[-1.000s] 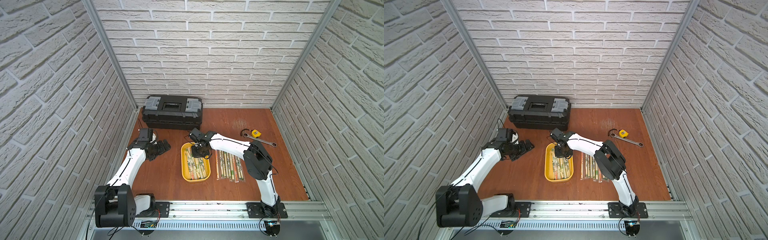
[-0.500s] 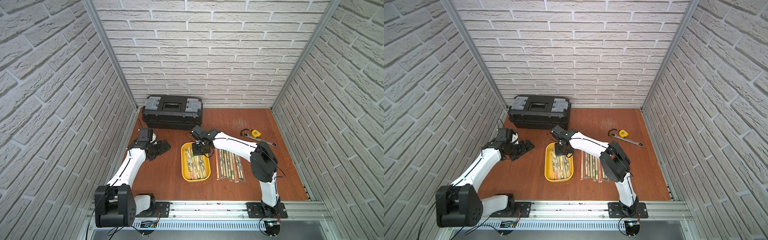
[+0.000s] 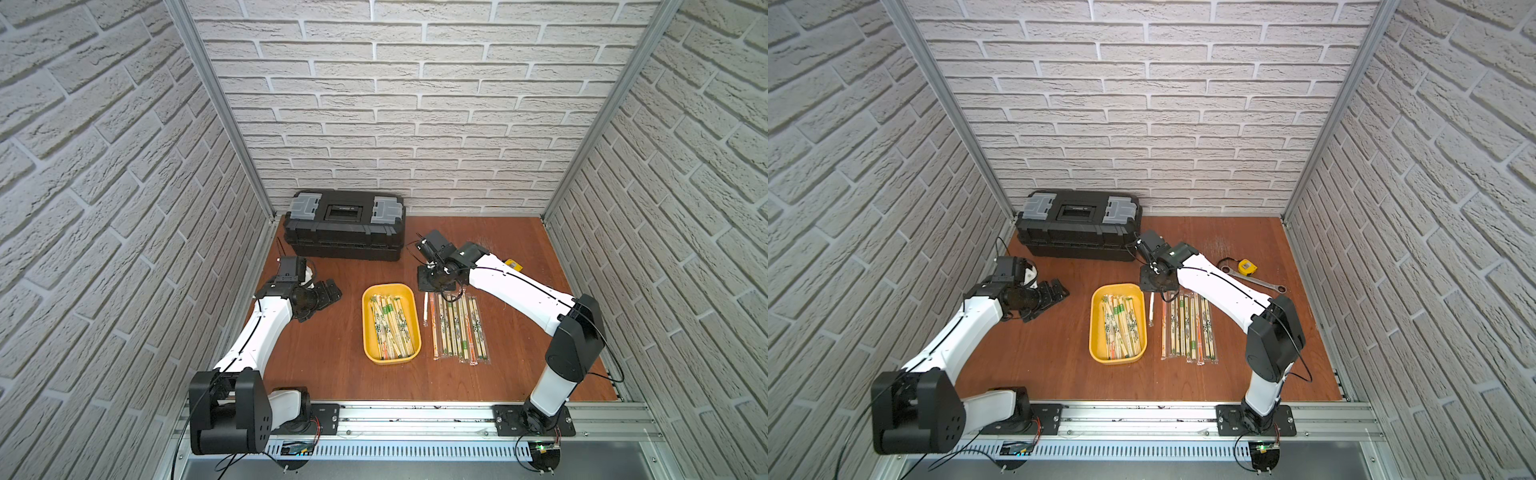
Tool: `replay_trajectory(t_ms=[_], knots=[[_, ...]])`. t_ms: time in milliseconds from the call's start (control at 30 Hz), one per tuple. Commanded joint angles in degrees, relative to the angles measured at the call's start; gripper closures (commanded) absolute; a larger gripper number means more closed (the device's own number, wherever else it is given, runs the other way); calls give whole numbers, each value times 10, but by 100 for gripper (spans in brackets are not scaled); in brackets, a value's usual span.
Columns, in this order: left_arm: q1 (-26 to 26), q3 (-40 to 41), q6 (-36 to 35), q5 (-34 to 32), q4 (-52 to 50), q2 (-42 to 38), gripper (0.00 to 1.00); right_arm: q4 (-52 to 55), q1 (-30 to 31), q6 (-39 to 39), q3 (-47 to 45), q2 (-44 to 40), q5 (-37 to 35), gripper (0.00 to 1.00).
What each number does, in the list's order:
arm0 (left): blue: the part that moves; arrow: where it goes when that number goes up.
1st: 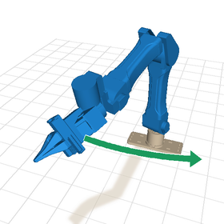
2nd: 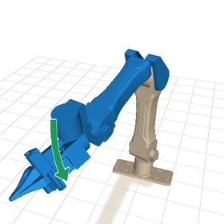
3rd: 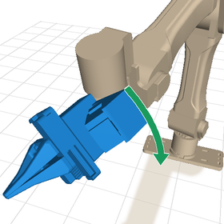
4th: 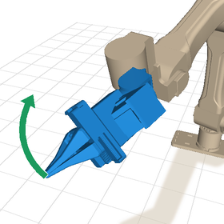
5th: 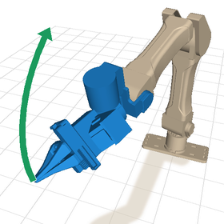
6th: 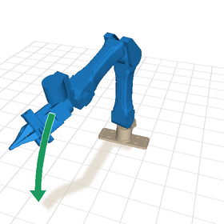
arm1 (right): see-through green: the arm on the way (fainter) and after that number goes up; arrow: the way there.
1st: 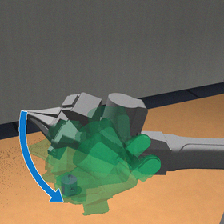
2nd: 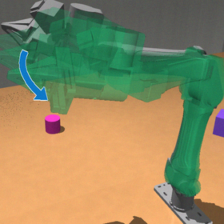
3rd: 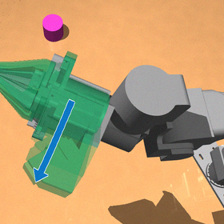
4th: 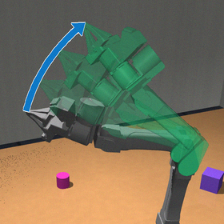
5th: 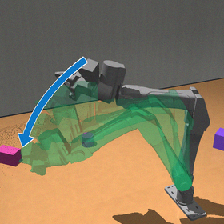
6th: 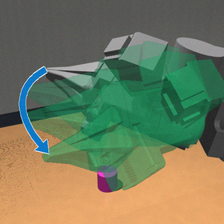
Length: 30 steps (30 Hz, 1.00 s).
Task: Take the paired disposable chopsticks out of the storage box
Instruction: Pick up the paired disposable chopsticks from the storage box, then place the paired disposable chopsticks at the center of the board.
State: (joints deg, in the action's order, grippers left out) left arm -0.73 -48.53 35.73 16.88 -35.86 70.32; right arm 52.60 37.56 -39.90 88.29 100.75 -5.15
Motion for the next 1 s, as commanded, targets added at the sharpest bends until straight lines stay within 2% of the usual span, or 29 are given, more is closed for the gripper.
replay_trajectory(t_ms=[0, 367, 967], knots=[[-7, -18, 1, 2, 3, 1, 2, 25, 4, 11, -23, 18, -7, 92], [-17, -22, 1, -8, -3, 4, 2, -15, 19, 1, -41, 102, 27, 93], [-20, -18, 0, -7, 2, 7, 2, -29, 19, -11, -81, 139, 16, 92]])
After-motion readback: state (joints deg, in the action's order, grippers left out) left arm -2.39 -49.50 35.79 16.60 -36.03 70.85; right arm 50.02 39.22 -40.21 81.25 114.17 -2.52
